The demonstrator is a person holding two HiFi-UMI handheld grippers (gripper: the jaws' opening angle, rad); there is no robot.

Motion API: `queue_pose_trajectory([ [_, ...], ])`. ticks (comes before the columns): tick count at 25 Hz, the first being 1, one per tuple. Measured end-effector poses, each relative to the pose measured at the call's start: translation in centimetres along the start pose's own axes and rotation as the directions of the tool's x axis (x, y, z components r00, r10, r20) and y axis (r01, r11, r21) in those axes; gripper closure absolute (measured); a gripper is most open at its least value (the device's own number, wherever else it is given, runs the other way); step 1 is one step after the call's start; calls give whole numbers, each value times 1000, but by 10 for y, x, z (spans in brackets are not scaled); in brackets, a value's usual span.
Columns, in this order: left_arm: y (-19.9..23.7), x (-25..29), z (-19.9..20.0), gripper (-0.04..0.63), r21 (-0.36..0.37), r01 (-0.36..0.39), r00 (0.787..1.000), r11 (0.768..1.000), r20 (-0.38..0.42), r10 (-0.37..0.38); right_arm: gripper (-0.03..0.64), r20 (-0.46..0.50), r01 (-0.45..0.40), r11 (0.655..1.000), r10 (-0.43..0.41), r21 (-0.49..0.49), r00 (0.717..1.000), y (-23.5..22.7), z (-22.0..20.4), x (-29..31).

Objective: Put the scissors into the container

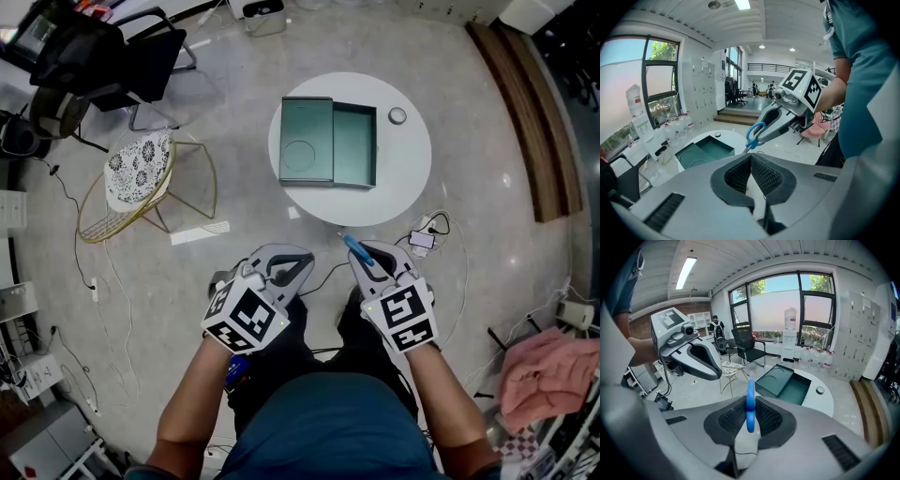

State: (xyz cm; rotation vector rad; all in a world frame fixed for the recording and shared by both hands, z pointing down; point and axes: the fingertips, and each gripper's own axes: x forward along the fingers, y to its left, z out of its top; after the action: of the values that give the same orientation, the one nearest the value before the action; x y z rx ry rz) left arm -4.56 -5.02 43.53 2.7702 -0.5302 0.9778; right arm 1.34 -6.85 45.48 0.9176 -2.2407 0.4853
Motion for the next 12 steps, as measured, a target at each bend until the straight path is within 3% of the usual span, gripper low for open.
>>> queue_pose_trajectory([
  [12, -10, 11, -13, 577, -7, 33, 999, 999, -26, -33, 548, -26, -80, 996, 79, -37, 997, 33, -8, 18],
])
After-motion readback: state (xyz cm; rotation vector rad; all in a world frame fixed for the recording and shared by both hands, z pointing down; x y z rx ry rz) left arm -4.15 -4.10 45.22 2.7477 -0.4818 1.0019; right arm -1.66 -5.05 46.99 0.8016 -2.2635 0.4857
